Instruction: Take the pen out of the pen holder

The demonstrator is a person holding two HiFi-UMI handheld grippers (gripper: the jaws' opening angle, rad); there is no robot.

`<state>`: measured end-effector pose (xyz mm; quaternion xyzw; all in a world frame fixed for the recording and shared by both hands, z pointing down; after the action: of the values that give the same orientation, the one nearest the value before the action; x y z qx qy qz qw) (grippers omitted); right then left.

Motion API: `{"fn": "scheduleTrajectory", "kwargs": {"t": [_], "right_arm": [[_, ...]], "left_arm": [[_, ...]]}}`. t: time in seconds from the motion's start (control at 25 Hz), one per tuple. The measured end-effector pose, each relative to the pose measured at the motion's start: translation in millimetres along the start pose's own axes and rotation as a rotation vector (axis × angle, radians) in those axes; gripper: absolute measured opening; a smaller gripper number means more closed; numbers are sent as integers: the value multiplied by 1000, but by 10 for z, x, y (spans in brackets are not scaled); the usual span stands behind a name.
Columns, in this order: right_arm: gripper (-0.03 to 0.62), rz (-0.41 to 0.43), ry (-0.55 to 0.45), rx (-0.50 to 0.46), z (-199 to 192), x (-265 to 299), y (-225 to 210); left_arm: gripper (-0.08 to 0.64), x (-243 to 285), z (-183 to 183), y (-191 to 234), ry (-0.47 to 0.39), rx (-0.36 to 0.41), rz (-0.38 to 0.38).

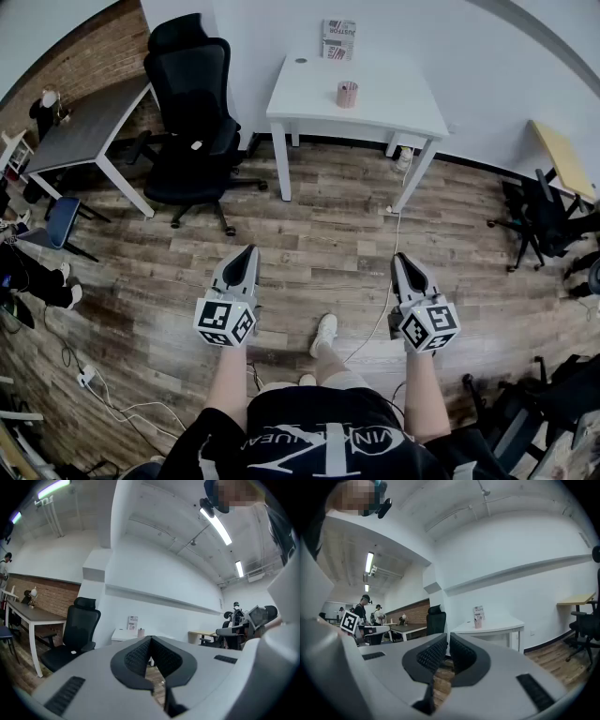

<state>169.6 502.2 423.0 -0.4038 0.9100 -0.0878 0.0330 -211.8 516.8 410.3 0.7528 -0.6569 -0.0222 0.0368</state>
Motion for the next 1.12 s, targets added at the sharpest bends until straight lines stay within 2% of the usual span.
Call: {"fn": "scheduleTrajectory", "kwargs": {"t": [0.4,0.8,1.12], "right_arm": [[37,7,24,20,-60,677,-509],[38,37,48,23,64,1267,-922],[38,47,60,16,145,1662,-1366]], "left_arm": [[14,807,-27,159,18,16,5],[14,1445,-29,265,52,4,28],[14,1997,-36,336,48,-6,53]]}}
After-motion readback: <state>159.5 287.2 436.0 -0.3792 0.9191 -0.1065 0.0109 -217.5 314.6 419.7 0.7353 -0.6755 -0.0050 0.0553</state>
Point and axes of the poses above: the fingertips, and each gripper's own axes: x forward along the fingers, y to its left, z out of its top, the point moved 9 cm from there along -x, backward along the fingers, and after that the axes turned 13 degrees about z, right-handed, at the moved point
